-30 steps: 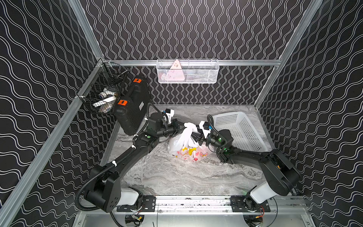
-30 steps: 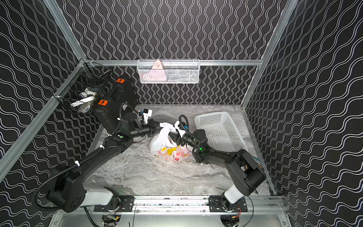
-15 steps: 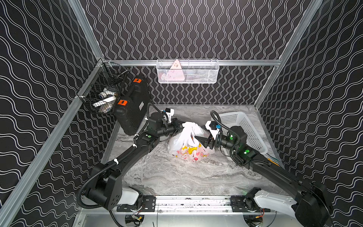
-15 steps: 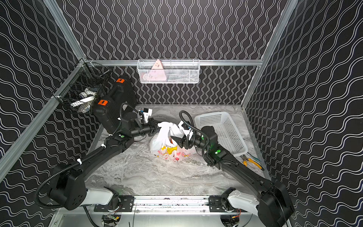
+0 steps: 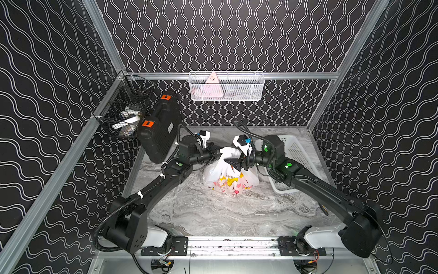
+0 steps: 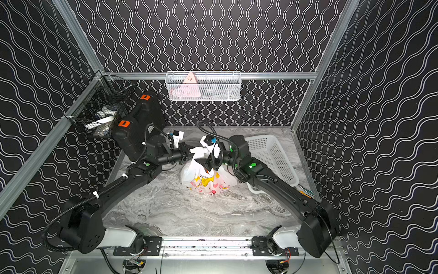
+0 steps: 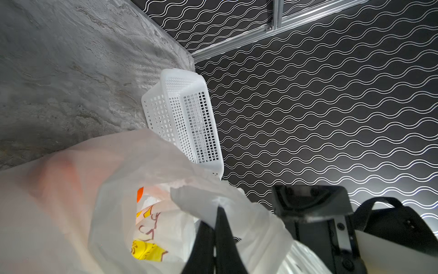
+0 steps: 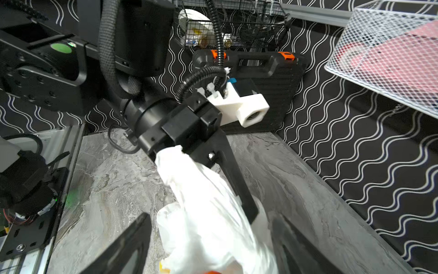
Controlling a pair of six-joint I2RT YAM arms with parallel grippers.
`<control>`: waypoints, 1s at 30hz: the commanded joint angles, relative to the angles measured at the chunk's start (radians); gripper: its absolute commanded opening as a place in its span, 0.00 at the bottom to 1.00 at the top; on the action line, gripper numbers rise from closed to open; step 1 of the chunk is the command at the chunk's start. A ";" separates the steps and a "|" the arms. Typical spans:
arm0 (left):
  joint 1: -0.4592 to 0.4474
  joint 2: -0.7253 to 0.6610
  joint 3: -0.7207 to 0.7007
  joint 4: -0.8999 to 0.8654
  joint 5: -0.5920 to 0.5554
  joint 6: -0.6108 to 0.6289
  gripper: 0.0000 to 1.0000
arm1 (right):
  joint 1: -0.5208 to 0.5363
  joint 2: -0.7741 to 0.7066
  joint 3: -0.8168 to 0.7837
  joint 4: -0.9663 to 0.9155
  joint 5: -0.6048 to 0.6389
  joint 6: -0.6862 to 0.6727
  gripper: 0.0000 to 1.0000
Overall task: Place the oranges into plastic bags & tie knots
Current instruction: Tie the plastic bag at the center of the board.
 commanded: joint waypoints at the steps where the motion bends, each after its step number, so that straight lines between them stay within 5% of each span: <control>1: 0.001 -0.001 0.010 0.031 0.012 -0.006 0.00 | 0.017 0.020 0.021 0.044 0.022 -0.072 0.79; 6: 0.001 0.000 0.013 0.026 0.012 -0.005 0.00 | 0.030 0.046 0.043 0.106 0.087 -0.044 0.64; 17: 0.033 0.016 0.041 0.003 -0.020 0.007 0.00 | 0.040 -0.033 0.009 0.075 0.109 0.058 0.00; 30: 0.124 0.164 0.135 0.110 -0.035 -0.016 0.00 | 0.054 -0.238 -0.292 0.009 0.100 0.309 0.00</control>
